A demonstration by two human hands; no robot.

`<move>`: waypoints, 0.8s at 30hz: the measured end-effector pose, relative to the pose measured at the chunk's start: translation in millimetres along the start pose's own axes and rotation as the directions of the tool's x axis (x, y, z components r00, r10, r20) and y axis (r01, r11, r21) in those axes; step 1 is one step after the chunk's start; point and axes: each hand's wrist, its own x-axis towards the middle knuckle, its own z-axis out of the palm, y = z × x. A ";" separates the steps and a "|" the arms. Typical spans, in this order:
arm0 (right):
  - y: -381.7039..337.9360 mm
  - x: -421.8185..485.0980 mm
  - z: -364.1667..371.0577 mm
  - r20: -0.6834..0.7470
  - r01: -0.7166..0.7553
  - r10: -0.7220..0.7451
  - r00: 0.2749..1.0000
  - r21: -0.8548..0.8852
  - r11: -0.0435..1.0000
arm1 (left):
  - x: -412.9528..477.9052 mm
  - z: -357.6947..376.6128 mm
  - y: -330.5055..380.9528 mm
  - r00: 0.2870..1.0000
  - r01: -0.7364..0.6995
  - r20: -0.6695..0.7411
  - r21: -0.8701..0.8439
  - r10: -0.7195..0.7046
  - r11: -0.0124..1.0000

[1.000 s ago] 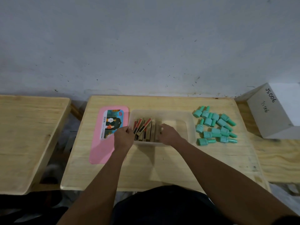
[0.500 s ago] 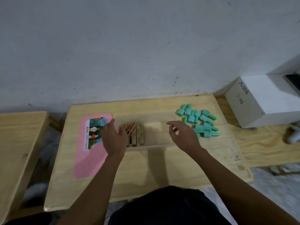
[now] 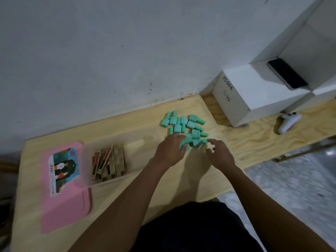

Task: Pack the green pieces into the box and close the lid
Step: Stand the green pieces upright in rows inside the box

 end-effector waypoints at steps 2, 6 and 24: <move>4.8 9.3 -3.9 0.039 -0.011 0.011 0.999 0.006 1.000 | 12.9 12.0 6.2 0.997 0.031 0.068 0.137 -0.041 0.990; 4.0 27.6 -5.5 0.084 -0.052 0.050 0.995 0.021 0.998 | 27.8 29.7 2.8 0.984 0.052 0.138 0.384 -0.113 0.922; 19.4 48.2 -30.2 0.258 0.082 -0.112 0.960 0.123 0.989 | 50.0 38.9 8.6 0.974 0.159 0.115 0.282 -0.198 0.946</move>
